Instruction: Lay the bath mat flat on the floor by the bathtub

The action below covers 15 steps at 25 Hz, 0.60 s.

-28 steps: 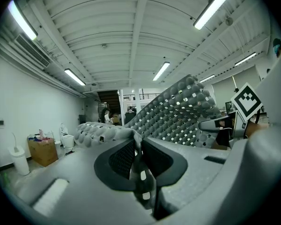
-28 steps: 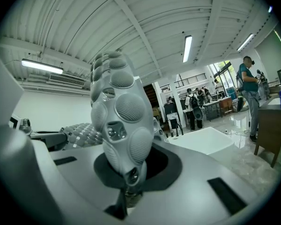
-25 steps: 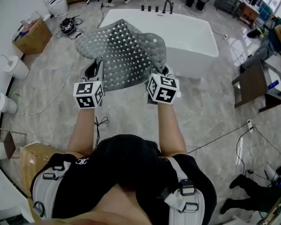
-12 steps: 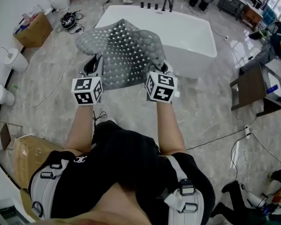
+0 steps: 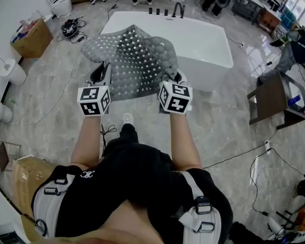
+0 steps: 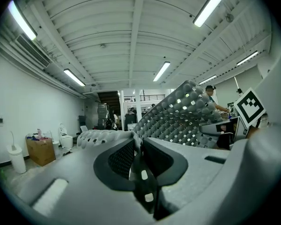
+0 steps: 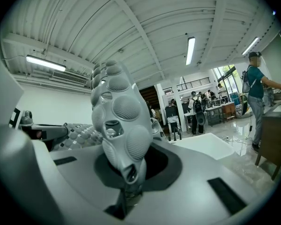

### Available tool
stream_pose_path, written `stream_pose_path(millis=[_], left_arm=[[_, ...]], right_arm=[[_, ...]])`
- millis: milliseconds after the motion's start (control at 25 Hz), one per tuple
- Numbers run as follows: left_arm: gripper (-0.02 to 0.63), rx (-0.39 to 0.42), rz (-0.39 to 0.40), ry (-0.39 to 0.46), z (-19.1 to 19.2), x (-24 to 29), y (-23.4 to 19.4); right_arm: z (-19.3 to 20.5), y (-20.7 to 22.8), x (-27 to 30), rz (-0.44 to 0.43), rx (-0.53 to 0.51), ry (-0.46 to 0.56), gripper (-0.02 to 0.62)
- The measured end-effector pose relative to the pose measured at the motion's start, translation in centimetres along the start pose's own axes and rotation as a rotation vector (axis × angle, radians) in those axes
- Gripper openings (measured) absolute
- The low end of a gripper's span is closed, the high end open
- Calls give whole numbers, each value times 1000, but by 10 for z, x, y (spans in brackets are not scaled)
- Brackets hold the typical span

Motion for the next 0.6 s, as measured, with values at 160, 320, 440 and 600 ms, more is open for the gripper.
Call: stream_pose_path(millis=[160, 320, 440, 600], left_arm=[[54, -18, 20, 0, 10, 37, -11], [54, -27, 54, -14, 18, 91, -24], [54, -13, 88, -31, 16, 139, -39], [54, 23, 115, -49, 12, 195, -63]], right_arm=[[7, 10, 33, 15, 9, -14, 20], [7, 26, 79, 33, 15, -27, 20], [3, 36, 125, 56, 33, -41, 20], [0, 49, 185, 70, 71, -74, 20]])
Point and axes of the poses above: the fingertips, and each gripper's own axes: x forward along the fingers, y to its right, z out of its underside, the point moved 3 cm from there along -x, backward along the fingers, and after that the axes turned 9 degrees about -z, right-handed, at the moved point
